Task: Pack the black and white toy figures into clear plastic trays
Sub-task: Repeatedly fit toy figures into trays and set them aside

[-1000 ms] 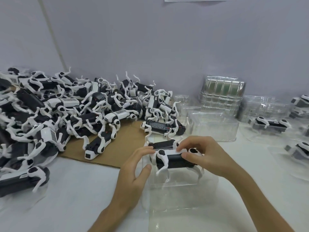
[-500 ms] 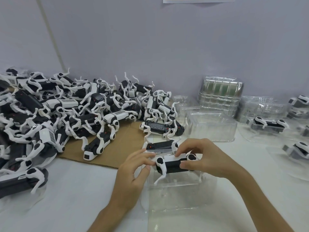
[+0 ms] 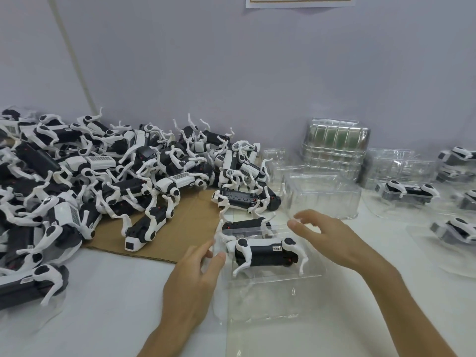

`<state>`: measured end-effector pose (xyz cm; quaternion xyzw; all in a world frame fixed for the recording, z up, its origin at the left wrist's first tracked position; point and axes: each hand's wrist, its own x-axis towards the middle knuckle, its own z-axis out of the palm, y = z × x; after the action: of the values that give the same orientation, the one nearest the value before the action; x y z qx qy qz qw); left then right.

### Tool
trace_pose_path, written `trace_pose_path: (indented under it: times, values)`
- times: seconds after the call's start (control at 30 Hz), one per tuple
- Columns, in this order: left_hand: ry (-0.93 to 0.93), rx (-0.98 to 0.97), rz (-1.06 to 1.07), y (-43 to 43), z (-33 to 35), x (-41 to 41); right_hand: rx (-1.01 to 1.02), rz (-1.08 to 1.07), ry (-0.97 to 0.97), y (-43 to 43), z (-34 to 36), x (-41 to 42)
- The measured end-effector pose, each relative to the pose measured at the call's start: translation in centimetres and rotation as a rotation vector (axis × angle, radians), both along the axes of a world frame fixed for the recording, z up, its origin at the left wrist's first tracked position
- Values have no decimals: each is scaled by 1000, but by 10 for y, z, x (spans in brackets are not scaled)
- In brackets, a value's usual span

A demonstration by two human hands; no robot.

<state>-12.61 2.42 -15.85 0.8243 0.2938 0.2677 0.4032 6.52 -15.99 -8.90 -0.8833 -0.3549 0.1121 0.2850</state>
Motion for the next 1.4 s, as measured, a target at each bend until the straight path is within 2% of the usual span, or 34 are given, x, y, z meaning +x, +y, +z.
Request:
trace_pose_path:
  times: [0.03, 0.1, 0.23, 0.37, 0.5, 0.67, 0.83, 0.97, 1.1, 1.27, 1.4]
  values:
    - [0, 1, 2, 0, 1, 0, -128, -20, 30, -3, -2, 3]
    - [-33, -4, -9, -1, 3, -1, -195, 6, 135, -5, -5, 8]
    - [-217, -56, -56, -2, 8, -7, -53, 133, 308, -8, 0, 3]
    - [-383, -316, -141, 1, 15, -6, 75, 241, 450, -8, 4, 3]
    - [-389, -517, -224, 2, 17, -5, 262, 288, 415, 0, 0, 1]
    - [-395, -482, -205, 4, 16, -4, 504, 239, 378, 13, -4, -6]
    - [-418, -394, -177, 5, 11, -5, 561, 154, 250, 20, -12, -7]
    - [-435, -354, -145, 7, 11, -5, 555, 130, 220, 21, -12, -8]
    - [-459, -342, -143, 5, 16, -7, 422, 181, 234, 18, -6, -14]
    - [-514, -648, -297, 14, 21, -9, 294, 237, 385, -3, 15, -11]
    - [-459, -805, -311, 14, 19, -6, 269, 161, 486, -27, 13, -12]
